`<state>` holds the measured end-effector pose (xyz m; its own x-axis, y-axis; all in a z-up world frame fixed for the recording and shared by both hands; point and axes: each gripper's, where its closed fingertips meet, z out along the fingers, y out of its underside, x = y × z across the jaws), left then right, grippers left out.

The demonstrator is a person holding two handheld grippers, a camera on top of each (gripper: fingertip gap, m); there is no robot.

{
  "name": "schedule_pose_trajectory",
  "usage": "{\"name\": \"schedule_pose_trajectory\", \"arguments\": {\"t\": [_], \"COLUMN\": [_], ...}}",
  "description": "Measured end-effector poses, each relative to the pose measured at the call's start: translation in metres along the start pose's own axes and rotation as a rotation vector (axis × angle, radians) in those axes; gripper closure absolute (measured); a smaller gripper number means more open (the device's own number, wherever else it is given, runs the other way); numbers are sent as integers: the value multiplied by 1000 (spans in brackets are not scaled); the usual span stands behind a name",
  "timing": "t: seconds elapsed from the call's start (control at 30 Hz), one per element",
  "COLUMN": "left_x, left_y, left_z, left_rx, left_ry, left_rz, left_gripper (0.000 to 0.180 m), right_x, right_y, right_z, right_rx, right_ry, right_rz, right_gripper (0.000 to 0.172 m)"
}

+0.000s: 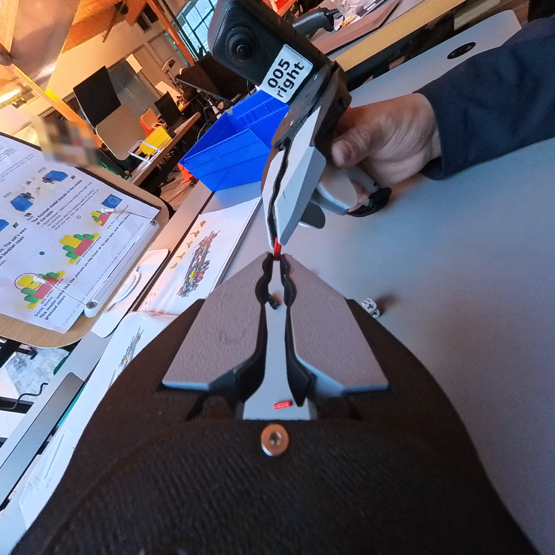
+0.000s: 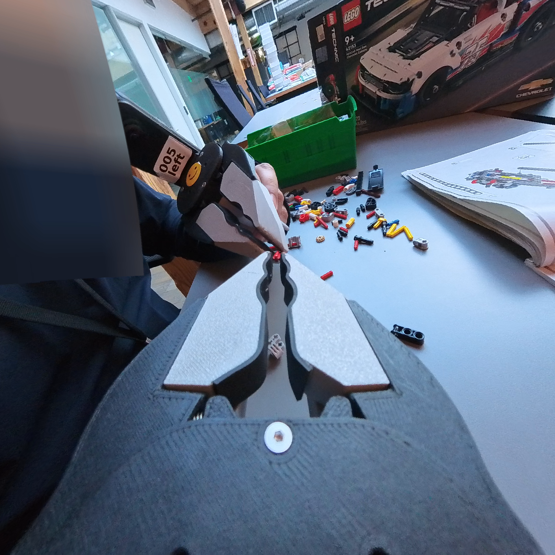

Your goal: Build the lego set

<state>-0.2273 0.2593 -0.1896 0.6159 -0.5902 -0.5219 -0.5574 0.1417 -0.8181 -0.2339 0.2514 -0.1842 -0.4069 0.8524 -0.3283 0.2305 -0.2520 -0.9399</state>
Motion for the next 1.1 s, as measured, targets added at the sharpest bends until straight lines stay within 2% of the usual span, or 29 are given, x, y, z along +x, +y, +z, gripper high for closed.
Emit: {"name": "schedule_pose_trajectory", "arguments": {"t": [0.9,1.1], "left_x": [7,10], "left_y": [1,10], "left_z": [2,6], "left_rx": [-3,-39], "left_ry": [43,81], "left_rz": [-19,-79], "left_gripper": [178,169], "right_x": [-3,1], "right_y": [4,-3], "right_z": [-2,-9], "right_rx": [-46,0], "right_ry": [38,32], "right_rz": [-76,-38], "right_gripper": [171,171]}}
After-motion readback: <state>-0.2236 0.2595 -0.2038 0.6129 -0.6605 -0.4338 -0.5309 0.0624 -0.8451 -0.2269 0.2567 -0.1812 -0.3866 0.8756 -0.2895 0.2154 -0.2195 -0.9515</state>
